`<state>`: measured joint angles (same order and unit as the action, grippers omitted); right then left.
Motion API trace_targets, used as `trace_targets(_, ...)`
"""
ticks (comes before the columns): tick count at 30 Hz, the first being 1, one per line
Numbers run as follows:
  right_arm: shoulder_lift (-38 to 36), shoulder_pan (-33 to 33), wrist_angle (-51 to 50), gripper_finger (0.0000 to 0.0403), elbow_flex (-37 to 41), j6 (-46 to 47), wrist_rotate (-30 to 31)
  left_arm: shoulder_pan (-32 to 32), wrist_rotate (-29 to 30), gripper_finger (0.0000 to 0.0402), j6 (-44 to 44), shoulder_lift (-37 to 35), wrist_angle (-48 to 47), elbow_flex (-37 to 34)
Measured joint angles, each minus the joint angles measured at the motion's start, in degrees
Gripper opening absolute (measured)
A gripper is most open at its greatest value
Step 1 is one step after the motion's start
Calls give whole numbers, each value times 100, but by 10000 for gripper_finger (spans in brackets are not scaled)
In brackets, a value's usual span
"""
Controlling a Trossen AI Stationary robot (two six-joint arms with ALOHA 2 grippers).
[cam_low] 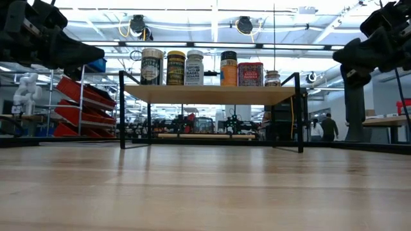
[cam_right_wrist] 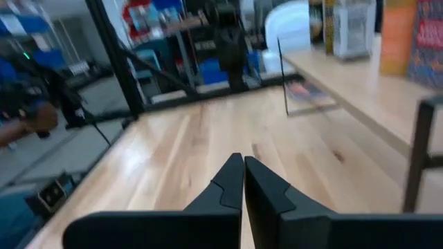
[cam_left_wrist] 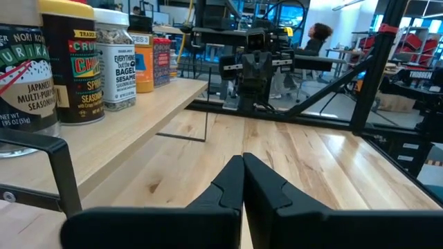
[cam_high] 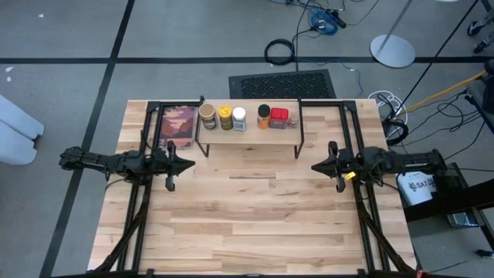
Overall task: Shelf spices
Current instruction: Return to Home Position
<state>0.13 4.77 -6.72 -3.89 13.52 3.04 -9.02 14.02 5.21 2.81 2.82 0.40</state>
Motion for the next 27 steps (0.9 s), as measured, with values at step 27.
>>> trace_targets(27,-1,552,884,0,312,-439,458,0,2,8,-102,1,-7,-2)
